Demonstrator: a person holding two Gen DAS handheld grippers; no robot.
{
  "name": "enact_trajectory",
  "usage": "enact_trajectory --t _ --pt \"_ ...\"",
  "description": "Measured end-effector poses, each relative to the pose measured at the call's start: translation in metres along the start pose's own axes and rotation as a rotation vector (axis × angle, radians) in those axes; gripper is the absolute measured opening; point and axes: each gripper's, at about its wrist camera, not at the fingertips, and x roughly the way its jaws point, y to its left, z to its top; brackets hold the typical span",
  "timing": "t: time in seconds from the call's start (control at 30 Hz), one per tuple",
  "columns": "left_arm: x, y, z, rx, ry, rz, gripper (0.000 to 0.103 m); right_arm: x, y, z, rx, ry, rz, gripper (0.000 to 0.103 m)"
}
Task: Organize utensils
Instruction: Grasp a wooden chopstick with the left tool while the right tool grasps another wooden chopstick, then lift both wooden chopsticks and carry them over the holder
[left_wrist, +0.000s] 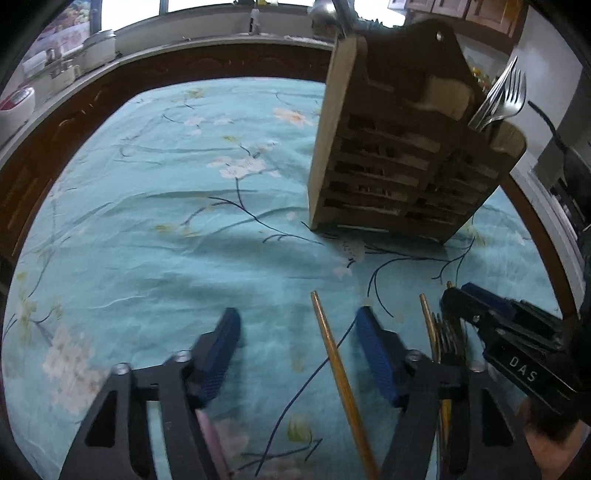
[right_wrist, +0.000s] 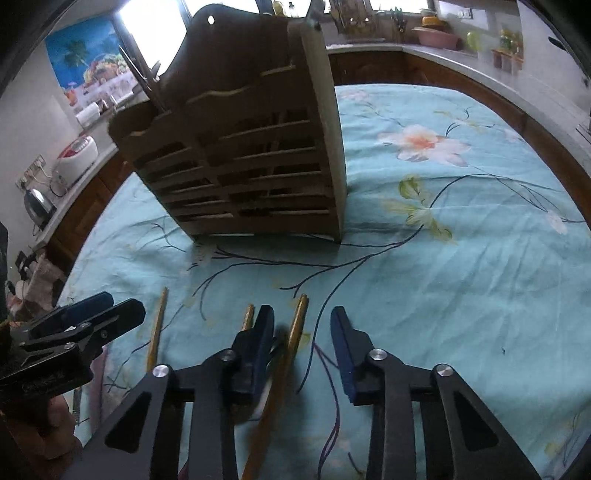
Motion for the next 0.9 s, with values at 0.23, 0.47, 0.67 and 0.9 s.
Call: enact_trajectory --t 0.23,0.47,0.67,0.9 --pt "0.017 -0.009 0.004 0.054 0.002 0.056 0.019 0.004 0.010 0.001 -0.064 0.006 -0.045 0.028" --pt "0.016 -0.007 0.003 0.044 0.001 0.032 0.004 0.005 0.015 0.002 -0.097 0.002 -0.052 0.007" --pt "-0.006 0.007 0.000 -0.006 -0.022 -0.030 0.004 -0.014 0.005 0.003 -0.048 -0.034 0.008 0.005" --pt "-0.050 0.018 -0.011 -0.040 -0.077 -0.081 0.004 -0.048 -0.003 0.007 -0.002 -0.086 0.065 0.005"
